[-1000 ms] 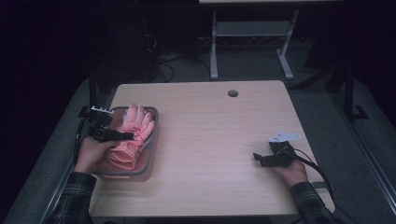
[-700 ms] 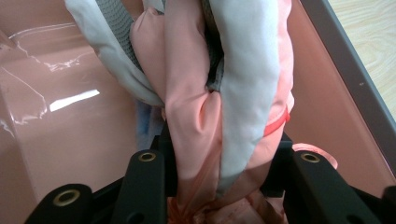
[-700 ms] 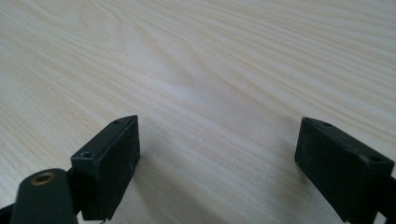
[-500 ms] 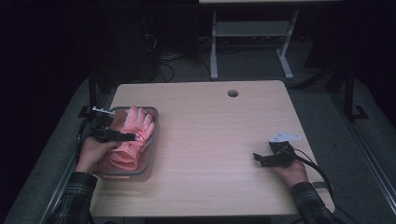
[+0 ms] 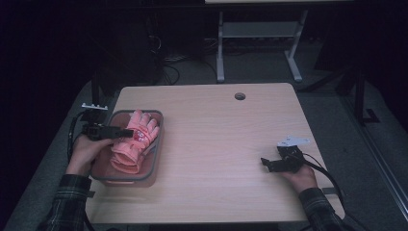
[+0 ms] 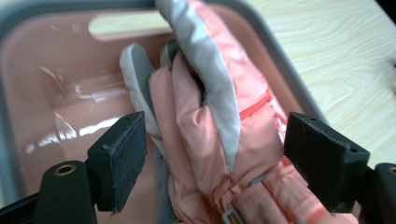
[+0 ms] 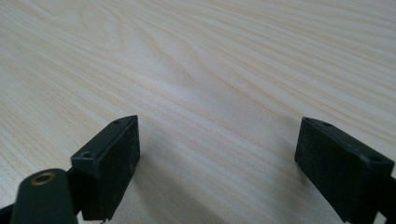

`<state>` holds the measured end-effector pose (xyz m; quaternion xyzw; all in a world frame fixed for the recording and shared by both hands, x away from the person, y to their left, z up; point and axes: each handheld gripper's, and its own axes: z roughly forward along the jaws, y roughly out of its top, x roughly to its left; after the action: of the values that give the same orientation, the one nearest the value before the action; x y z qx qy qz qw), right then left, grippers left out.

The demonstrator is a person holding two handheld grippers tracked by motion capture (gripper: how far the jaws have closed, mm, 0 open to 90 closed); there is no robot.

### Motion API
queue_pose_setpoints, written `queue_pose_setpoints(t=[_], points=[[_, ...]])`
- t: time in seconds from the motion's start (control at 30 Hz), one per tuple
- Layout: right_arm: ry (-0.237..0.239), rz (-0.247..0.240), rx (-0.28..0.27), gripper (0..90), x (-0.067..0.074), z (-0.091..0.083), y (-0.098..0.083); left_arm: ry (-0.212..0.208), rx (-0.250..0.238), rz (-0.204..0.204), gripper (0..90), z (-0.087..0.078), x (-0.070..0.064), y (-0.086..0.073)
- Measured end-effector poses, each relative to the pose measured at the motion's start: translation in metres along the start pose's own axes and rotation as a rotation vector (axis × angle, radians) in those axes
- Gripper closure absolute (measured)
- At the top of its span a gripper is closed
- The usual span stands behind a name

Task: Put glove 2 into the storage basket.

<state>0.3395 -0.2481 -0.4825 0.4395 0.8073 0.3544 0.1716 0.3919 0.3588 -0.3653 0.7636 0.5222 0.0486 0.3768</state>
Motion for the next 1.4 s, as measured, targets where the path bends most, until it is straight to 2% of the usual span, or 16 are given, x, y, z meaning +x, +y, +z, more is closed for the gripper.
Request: queue_pose_setpoints(t=[0.13,0.23,0.33,0.47,0.5,0.57,0.6,0.67,0.93,1.1,1.13,1.17,1.2,1.23,1.27,1.4], points=[[0.000,-0.002,-0.001,13.9,0.000,0.000,0.000,-0.005,-0.028,0.010,20.0,-0.009,-0.002,0.004],[0.000,-0.001,-0.001,13.9,0.000,0.000,0.000,-0.008,-0.054,0.049,19.9,-0.019,-0.008,0.011],[0.000,-0.001,-0.001,13.9,0.000,0.000,0.000,-0.012,-0.071,0.061,19.9,-0.023,-0.011,0.013],[0.000,-0.001,-0.001,13.9,0.000,0.000,0.000,-0.027,-0.096,0.130,19.9,-0.026,-0.024,0.021],[0.000,-0.002,-0.001,13.9,0.000,0.000,0.000,-0.027,-0.096,0.130,19.9,-0.026,-0.024,0.021],[0.000,-0.001,-0.001,13.9,0.000,0.000,0.000,-0.044,-0.111,0.165,19.9,-0.024,-0.032,0.024],[0.000,-0.001,-0.001,13.9,0.000,0.000,0.000,-0.044,-0.111,0.165,19.9,-0.024,-0.032,0.024],[0.000,-0.002,-0.001,13.9,0.000,0.000,0.000,-0.059,-0.116,0.195,19.9,-0.020,-0.041,0.027],[0.001,-0.001,-0.001,13.8,0.000,0.000,0.000,-0.088,-0.130,0.244,19.7,-0.011,-0.062,0.029],[0.001,-0.001,0.000,13.7,0.000,0.000,0.000,-0.119,-0.142,0.281,19.7,-0.001,-0.085,0.027],[0.001,-0.001,0.000,13.7,0.000,0.000,0.000,-0.119,-0.142,0.281,19.7,-0.001,-0.085,0.027],[0.001,-0.001,0.000,13.8,0.000,0.000,0.000,-0.123,-0.151,0.293,19.7,0.001,-0.093,0.027],[0.001,-0.001,0.000,13.8,0.000,0.000,0.000,-0.123,-0.151,0.293,19.7,0.001,-0.093,0.027],[0.001,-0.002,0.000,13.8,0.000,0.000,0.000,-0.129,-0.152,0.303,19.7,0.004,-0.102,0.027],[0.001,-0.002,0.000,13.8,0.000,0.000,0.000,-0.129,-0.152,0.303,19.7,0.004,-0.102,0.027],[0.001,-0.002,0.000,13.7,0.000,0.000,0.000,-0.142,-0.167,0.329,19.6,0.010,-0.123,0.027]])
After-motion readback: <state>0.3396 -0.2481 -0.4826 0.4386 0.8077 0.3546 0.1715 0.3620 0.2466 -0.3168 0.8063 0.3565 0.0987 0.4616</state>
